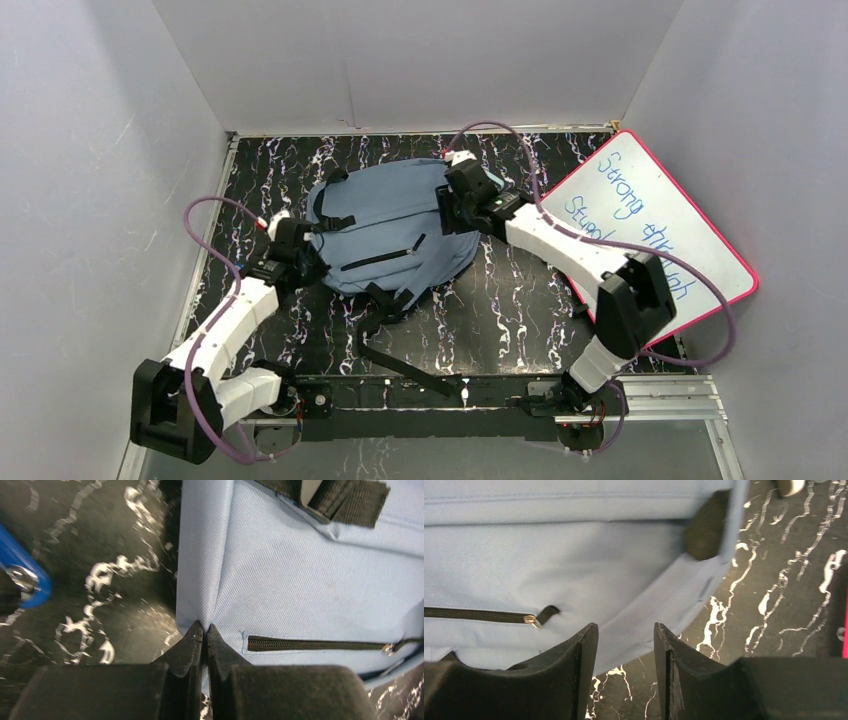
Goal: Pack the student bag
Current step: Zip the student bag at the center of the board.
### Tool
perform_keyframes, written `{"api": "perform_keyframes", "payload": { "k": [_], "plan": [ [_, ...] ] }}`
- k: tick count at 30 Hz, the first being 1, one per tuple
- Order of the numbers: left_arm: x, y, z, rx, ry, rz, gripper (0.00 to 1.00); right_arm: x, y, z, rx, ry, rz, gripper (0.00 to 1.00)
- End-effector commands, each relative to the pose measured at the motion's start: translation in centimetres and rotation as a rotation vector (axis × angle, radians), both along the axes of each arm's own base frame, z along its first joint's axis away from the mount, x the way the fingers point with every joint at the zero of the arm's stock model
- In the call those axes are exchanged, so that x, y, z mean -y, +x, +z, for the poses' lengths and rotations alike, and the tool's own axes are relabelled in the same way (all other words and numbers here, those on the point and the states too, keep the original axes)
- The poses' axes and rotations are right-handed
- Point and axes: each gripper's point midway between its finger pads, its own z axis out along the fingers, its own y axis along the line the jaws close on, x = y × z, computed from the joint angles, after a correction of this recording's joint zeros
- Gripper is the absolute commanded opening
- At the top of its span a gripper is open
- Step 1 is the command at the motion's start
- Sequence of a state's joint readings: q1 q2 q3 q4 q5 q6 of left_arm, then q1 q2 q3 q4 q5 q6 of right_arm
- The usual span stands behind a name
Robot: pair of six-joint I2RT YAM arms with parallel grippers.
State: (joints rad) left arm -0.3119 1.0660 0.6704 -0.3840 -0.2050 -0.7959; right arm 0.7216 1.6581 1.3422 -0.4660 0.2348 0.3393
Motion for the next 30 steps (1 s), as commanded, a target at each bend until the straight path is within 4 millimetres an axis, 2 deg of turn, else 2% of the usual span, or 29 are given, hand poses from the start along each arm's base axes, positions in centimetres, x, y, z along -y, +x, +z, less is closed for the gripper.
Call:
{"api": "perform_keyframes", "payload": {
  "k": [1, 5, 8, 10, 12, 14, 16, 18, 21, 24, 27, 30],
  "plan": [
    [-4.5, 2.5, 3.4, 0.048, 0.127, 0.021, 0.00, 1.9, 1.4, 4.6, 0.115, 0.129, -0.094, 0.54],
    [-6.8, 4.0, 3.6, 0.007, 0.194, 0.030, 0.00, 4.2, 1.6, 4.8, 0.120, 0.152, -0.164, 0.56],
    [-7.3, 5.8, 4.3, 0.009, 0.234, 0.013, 0.00, 5.5, 1.5, 4.5, 0.105, 0.167, -0.196, 0.57],
    [-7.2, 7.2, 5.2, 0.026, 0.247, -0.014, 0.11, 6.0, 1.3, 4.4, 0.099, 0.179, -0.207, 0.58],
    [-7.2, 8.3, 6.5, 0.054, 0.267, -0.031, 0.32, 6.6, 1.1, 4.3, 0.097, 0.182, -0.217, 0.58],
    [-7.5, 9.0, 8.4, 0.096, 0.292, -0.043, 0.47, 7.1, 1.0, 4.4, 0.106, 0.185, -0.227, 0.58],
    [-7.4, 9.5, 10.5, 0.145, 0.306, -0.067, 0.56, 7.7, 0.8, 4.5, 0.118, 0.188, -0.244, 0.58],
    [-6.2, 9.9, 12.5, 0.200, 0.282, -0.134, 0.60, 8.2, 0.7, 4.6, 0.133, 0.193, -0.261, 0.59],
    [-2.3, 10.3, 15.0, 0.280, 0.205, -0.266, 0.62, 8.8, 0.6, 4.9, 0.157, 0.210, -0.280, 0.60],
    [4.2, 10.1, 15.6, 0.341, 0.196, -0.438, 0.63, 9.6, 0.5, 4.6, 0.158, 0.205, -0.310, 0.66],
    [12.1, 8.6, 14.5, 0.371, 0.179, -0.649, 0.64, 10.4, 0.3, 3.4, 0.117, 0.214, -0.350, 0.72],
    [17.6, 7.7, 12.4, 0.355, 0.152, -0.801, 0.64, 11.2, 0.0, 2.0, 0.055, 0.237, -0.376, 0.73]
  ]
}}
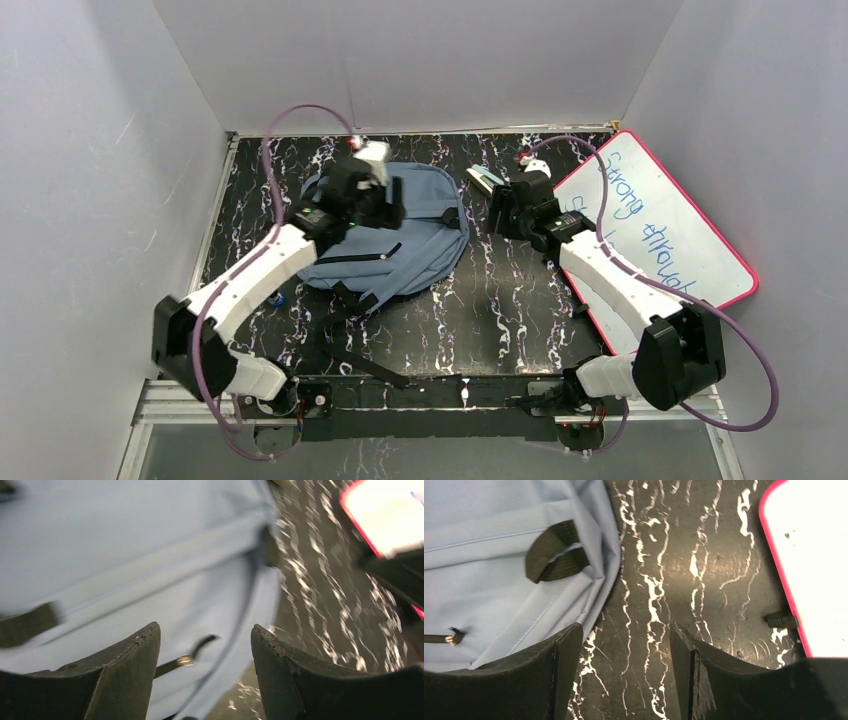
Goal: Pack the student bag
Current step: Adjust the student bag at the center of the board.
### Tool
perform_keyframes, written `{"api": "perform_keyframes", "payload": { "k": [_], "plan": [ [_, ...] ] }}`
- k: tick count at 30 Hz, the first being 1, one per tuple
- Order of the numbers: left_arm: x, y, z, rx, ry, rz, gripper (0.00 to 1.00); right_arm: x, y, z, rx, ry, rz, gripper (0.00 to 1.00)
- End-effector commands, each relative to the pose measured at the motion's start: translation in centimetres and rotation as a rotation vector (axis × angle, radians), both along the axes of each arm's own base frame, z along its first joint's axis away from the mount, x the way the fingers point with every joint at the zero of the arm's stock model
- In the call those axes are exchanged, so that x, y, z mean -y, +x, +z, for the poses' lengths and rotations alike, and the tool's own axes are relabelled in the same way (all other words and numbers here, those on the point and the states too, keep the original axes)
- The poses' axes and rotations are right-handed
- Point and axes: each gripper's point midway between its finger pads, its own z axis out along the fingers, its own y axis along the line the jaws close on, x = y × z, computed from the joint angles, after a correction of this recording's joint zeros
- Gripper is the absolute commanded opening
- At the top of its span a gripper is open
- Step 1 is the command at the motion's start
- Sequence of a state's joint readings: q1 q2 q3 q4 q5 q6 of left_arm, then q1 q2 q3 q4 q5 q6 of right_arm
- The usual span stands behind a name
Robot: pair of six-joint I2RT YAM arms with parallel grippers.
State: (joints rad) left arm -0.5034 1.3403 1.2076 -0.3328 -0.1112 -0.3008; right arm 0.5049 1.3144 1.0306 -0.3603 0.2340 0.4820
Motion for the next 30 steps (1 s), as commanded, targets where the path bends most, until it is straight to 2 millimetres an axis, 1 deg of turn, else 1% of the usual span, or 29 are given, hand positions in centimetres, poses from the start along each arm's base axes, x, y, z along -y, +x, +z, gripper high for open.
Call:
{"api": "perform_keyframes", "payload": {
  "k": [1, 2, 3, 4, 7, 10, 14, 19, 22, 25, 30],
  "plan": [
    [8.3, -1.2, -1.8, -0.002, 0.020, -0.251, 0.65, 1.2, 0.3, -0.7, -0.032, 0.081, -0.062, 0.73],
    [9.8, -1.3, -3.0, -0.015, 0.049, -0.286, 0.65, 1.3, 0.1, -1.2, -0.049, 0.095, -0.062, 0.73],
    [10.8, -1.3, -3.1, -0.005, 0.066, -0.311, 0.65, 1.4, 0.0, -1.3, -0.054, 0.110, -0.059, 0.73],
    [11.8, -1.3, -4.0, -0.013, 0.088, -0.334, 0.66, 1.5, -0.2, -1.5, -0.059, 0.120, -0.057, 0.73],
    [13.9, -1.0, -5.3, -0.009, 0.112, -0.381, 0.68, 1.9, -0.6, -1.8, -0.062, 0.124, -0.060, 0.73],
    [14.6, -0.3, -7.0, -0.024, 0.131, -0.388, 0.70, 2.2, -0.8, -1.8, -0.057, 0.120, -0.064, 0.73],
    [14.9, 0.5, -9.1, -0.048, 0.176, -0.386, 0.72, 2.4, -1.2, -1.5, -0.047, 0.123, -0.061, 0.73],
    [15.7, 1.3, -10.5, -0.057, 0.188, -0.401, 0.74, 2.5, -1.3, -1.3, -0.040, 0.122, -0.057, 0.73],
    [16.4, 1.7, -11.7, -0.075, 0.195, -0.414, 0.74, 2.5, -1.4, -1.3, -0.040, 0.121, -0.053, 0.73],
    [16.6, 2.2, -12.5, -0.081, 0.206, -0.406, 0.74, 2.5, -1.5, -1.2, -0.037, 0.124, -0.053, 0.73],
    [17.5, 2.1, -13.6, -0.114, 0.185, -0.424, 0.71, 2.7, -1.8, -1.2, -0.033, 0.126, -0.052, 0.73]
  ]
}}
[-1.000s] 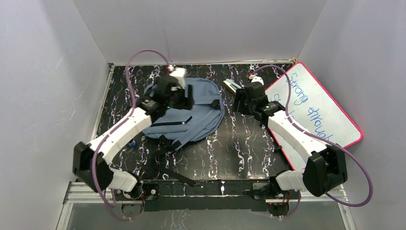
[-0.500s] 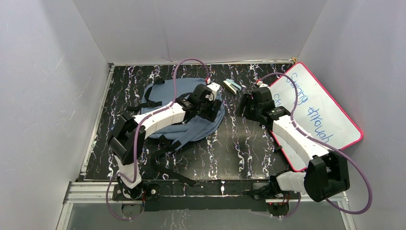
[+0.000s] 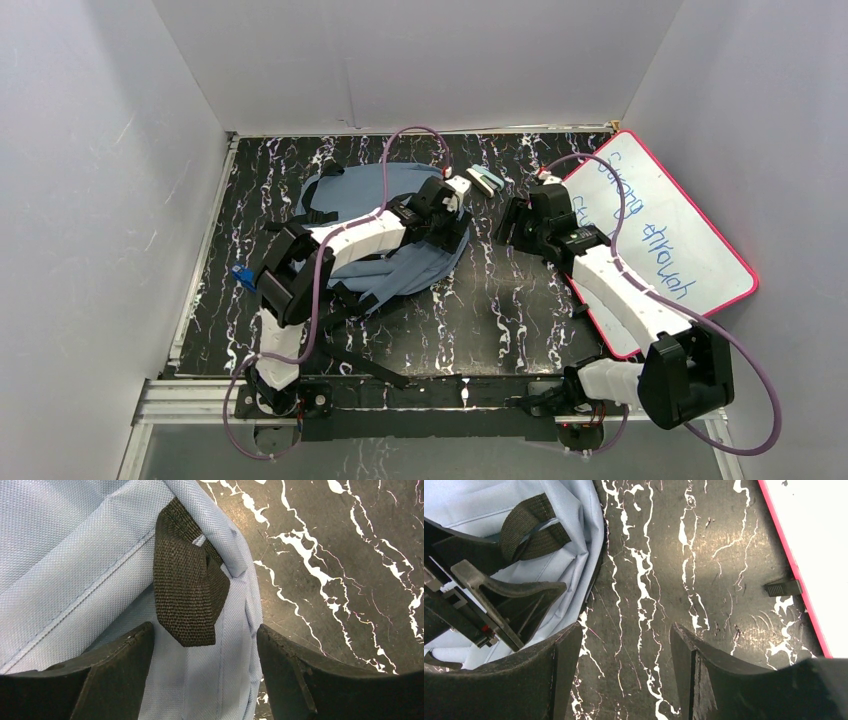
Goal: Pack the student bag
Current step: Adjust the student bag at the center of the board.
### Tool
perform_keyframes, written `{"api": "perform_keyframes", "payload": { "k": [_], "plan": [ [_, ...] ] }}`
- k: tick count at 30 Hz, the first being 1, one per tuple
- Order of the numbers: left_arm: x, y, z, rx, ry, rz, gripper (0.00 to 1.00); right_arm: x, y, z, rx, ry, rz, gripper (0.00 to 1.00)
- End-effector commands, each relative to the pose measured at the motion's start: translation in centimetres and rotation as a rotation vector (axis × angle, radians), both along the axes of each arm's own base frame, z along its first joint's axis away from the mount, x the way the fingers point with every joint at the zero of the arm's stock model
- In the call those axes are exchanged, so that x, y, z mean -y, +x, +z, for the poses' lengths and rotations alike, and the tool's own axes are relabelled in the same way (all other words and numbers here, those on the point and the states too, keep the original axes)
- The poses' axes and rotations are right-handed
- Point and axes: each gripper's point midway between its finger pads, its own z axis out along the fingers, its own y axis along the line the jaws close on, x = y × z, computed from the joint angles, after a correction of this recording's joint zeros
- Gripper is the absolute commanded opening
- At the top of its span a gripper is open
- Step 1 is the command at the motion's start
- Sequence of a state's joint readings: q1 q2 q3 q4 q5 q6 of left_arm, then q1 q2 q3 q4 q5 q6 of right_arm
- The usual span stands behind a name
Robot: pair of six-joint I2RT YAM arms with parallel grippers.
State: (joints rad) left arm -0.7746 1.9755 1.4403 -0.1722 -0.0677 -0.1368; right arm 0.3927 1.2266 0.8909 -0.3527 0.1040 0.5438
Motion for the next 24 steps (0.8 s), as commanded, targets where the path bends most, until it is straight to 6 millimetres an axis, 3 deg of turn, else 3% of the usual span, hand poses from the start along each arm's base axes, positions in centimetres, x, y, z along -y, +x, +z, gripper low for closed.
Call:
{"api": "perform_keyframes", "payload": {
  "k": [1, 7, 11, 14, 16, 21, 24],
  "plan": [
    [1.5, 0.7, 1.6, 0.013, -0.061, -0.012, 0.70, 0.0, 0.3, 1.4, 0.059, 0.021, 0.000, 0.73],
    [2.3, 0.5, 1.3, -0.014, -0.088, -0.020, 0.49, 0.2, 0.0, 1.6, 0.070, 0.031, -0.005, 0.73],
    [2.4, 0.7, 3.4, 0.011, -0.121, -0.013, 0.23, 0.3, -0.2, 1.5, 0.069, 0.041, -0.019, 0.73],
    [2.3, 1.0, 6.5, 0.055, -0.165, -0.009, 0.08, 0.1, -0.3, 1.3, 0.061, 0.066, -0.037, 0.73],
    [2.2, 1.0, 9.6, 0.085, -0.225, -0.017, 0.00, -0.2, -0.3, 1.1, 0.052, 0.088, -0.043, 0.73],
    [1.1, 1.2, 17.0, 0.186, -0.349, -0.016, 0.00, -1.6, -0.1, 1.4, 0.045, 0.163, -0.018, 0.78],
    [0.3, 1.0, 20.4, 0.227, -0.401, -0.027, 0.00, -3.3, 0.2, 3.5, 0.115, 0.260, 0.053, 0.84]
  ]
}}
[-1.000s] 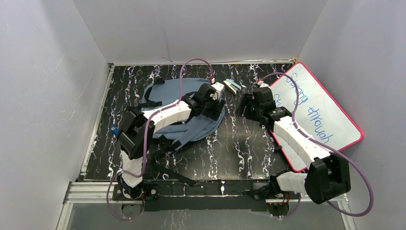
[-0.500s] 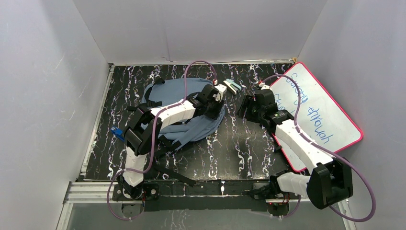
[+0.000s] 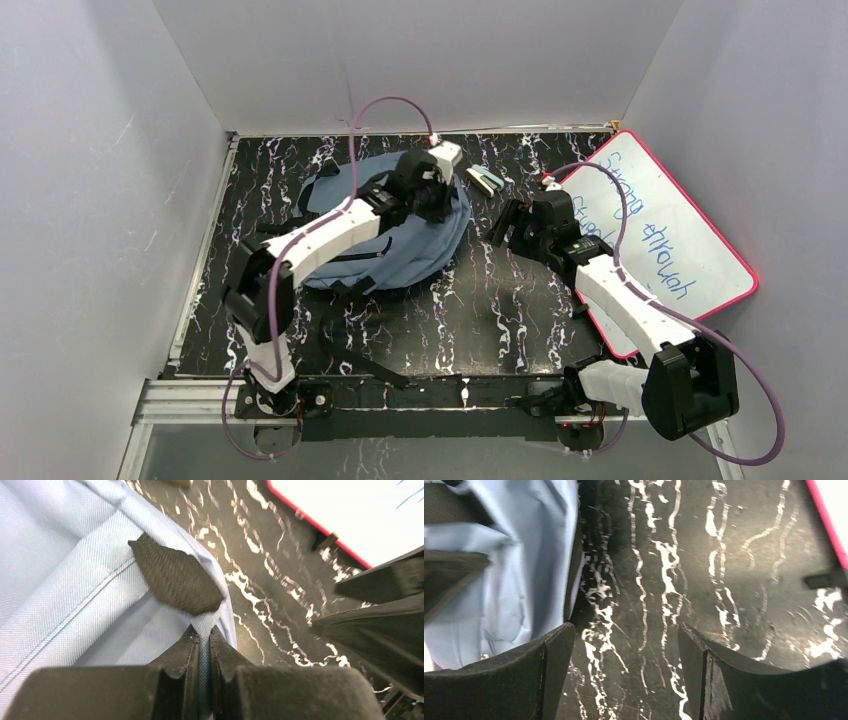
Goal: Pack the student bag
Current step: Adjust the student bag at the center of the board.
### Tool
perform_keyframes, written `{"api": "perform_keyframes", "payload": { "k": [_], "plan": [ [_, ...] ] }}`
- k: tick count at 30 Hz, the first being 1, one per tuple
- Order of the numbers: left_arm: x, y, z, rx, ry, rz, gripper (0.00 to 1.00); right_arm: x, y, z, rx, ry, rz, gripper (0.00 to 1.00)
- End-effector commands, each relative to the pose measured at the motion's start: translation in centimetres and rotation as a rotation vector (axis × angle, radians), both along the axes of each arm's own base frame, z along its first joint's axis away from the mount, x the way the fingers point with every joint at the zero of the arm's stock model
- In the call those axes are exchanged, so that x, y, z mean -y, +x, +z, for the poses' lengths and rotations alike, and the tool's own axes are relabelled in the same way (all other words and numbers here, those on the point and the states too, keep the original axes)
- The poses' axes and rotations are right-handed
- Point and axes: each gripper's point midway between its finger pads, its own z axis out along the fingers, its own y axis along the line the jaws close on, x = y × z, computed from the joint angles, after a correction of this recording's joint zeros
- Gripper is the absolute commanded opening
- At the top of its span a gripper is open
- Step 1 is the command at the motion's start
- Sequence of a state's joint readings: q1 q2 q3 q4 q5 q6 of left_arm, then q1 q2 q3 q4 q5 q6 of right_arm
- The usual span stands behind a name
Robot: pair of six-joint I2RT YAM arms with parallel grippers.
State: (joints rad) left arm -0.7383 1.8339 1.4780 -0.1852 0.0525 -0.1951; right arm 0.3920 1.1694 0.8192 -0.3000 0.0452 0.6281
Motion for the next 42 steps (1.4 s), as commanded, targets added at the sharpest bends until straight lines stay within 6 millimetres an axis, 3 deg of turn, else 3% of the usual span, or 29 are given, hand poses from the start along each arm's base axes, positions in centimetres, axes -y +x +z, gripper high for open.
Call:
{"api": "perform_keyframes", "payload": {
  "k": [1, 7, 12, 22, 30, 33, 38, 40, 42],
  "plan": [
    [-0.8, 0.6, 13.0, 0.203, -0.211, -0.003, 0.00, -2.9, 1.4, 4.3, 0.153, 0.181, 0.081, 0.85],
    [-2.3, 0.0, 17.0, 0.269, -0.263, -0.001, 0.00, -5.6, 2.1, 8.8, 0.297, 0.342, 0.190, 0.85],
    [-3.1, -0.5, 17.9, 0.288, -0.270, 0.001, 0.00, -8.5, 1.9, 10.8, 0.346, 0.464, 0.346, 0.84],
    [-3.8, -1.1, 18.9, 0.302, -0.298, -0.005, 0.00, -10.3, 4.4, 8.0, 0.283, 0.457, 0.401, 0.81],
    [-3.9, -1.6, 19.1, 0.300, -0.313, -0.016, 0.00, -13.4, 5.1, 7.1, 0.265, 0.574, 0.576, 0.74],
    [-4.2, -1.8, 19.0, 0.297, -0.310, -0.008, 0.00, -14.3, 5.4, 7.4, 0.282, 0.620, 0.623, 0.60],
    [-6.2, -1.3, 18.5, 0.310, -0.286, 0.063, 0.00, -14.8, 5.5, 10.4, 0.383, 0.661, 0.678, 0.16],
    [-7.6, -0.8, 18.3, 0.315, -0.269, 0.113, 0.00, -14.3, 5.7, 11.7, 0.424, 0.634, 0.644, 0.06],
    [-9.3, -0.2, 18.4, 0.321, -0.245, 0.173, 0.10, -13.5, 5.9, 13.1, 0.448, 0.581, 0.595, 0.00]
  ]
}}
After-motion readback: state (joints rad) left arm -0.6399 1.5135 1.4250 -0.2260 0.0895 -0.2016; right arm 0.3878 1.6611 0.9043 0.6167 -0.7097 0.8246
